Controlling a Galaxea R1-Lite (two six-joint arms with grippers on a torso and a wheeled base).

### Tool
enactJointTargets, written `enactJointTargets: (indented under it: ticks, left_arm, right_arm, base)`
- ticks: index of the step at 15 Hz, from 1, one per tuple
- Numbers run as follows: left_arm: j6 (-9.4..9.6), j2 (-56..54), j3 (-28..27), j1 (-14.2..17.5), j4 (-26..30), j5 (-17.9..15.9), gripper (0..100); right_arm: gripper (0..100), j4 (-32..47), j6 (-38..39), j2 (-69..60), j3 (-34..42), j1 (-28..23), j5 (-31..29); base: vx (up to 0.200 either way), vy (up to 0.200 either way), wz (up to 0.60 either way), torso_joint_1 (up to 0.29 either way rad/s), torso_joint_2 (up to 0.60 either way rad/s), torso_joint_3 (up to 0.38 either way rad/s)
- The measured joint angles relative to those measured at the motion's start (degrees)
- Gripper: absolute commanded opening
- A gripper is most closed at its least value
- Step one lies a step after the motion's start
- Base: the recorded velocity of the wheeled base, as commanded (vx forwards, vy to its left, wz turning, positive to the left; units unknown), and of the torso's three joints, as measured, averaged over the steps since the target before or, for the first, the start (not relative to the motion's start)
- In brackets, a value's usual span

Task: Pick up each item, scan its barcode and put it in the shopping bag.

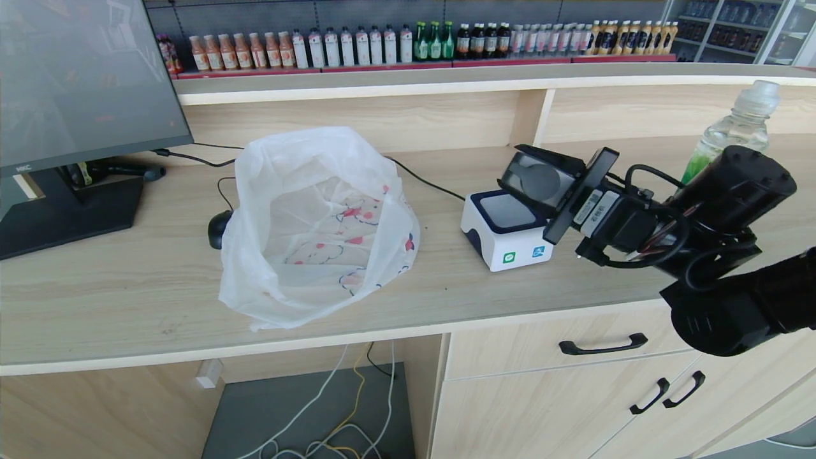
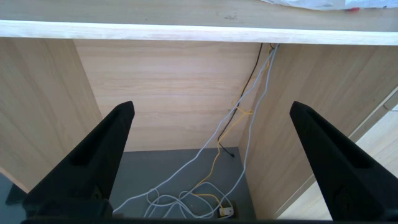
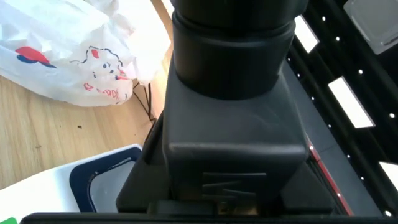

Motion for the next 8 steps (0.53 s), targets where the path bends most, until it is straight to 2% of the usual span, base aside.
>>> enactJointTargets:
  ticks: [4,8]
  left_arm:
    - [0.00,0.0,0.0,0.0,0.0,0.0,100]
    - [0.00,0.0,0.0,0.0,0.0,0.0,100]
  right_arm:
    - [0,6.0,3.5,-6.5,2.7,3.3,-5.2]
    - [0,11.1,10.8,-13.8,4.1,10.0,-14.7]
  base:
    - [0.000,0.000,0.00,0.000,0.00,0.000]
    - [0.000,0.000,0.00,0.000,0.00,0.000]
